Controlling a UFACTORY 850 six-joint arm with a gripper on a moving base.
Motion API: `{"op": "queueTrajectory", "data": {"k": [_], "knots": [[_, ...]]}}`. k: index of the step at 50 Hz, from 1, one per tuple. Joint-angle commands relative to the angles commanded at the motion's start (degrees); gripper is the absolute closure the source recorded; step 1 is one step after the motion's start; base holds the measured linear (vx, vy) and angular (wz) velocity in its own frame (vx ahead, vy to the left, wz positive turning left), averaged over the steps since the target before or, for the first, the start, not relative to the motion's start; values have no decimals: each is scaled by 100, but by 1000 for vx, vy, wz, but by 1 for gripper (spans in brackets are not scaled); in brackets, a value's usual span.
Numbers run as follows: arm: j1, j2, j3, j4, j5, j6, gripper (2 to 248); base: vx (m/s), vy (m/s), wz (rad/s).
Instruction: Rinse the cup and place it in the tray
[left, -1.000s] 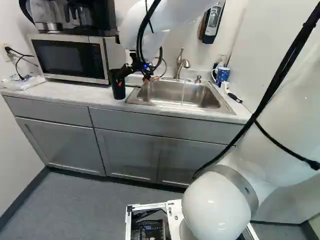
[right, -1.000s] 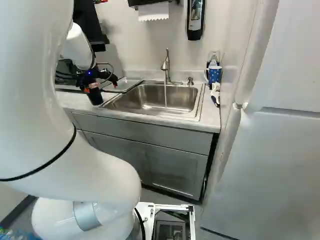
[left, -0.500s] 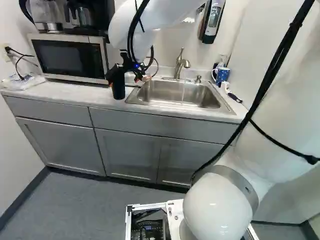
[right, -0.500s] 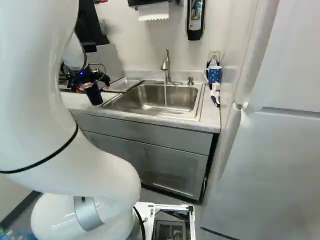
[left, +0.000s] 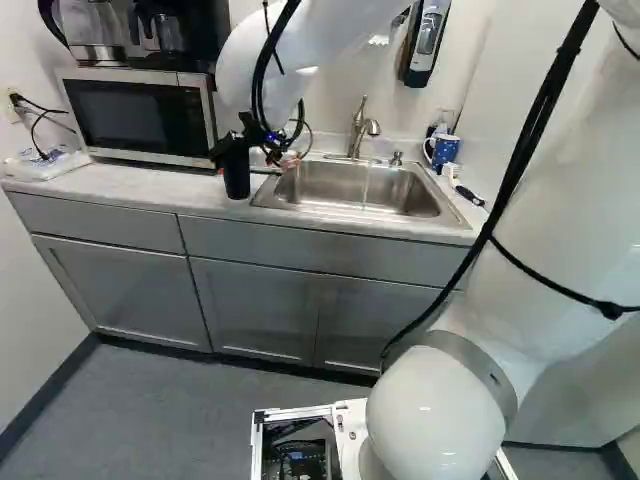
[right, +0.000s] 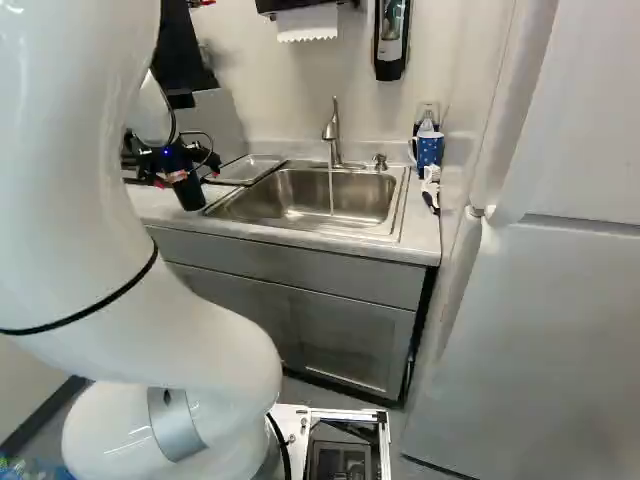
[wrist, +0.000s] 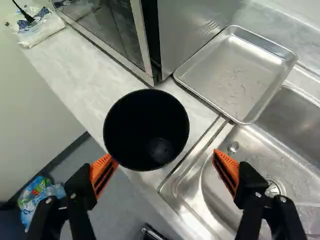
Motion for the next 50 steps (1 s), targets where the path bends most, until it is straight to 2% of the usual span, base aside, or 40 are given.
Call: {"op": "queueTrajectory", "data": {"k": [18,37,50], "knots": [[130,-168,76,0,593,0,3,0,0,0],[222,-141,359,0,1253,0,3,0,0,0],[212,-102,571,0,1662,0,3,0,0,0]]}}
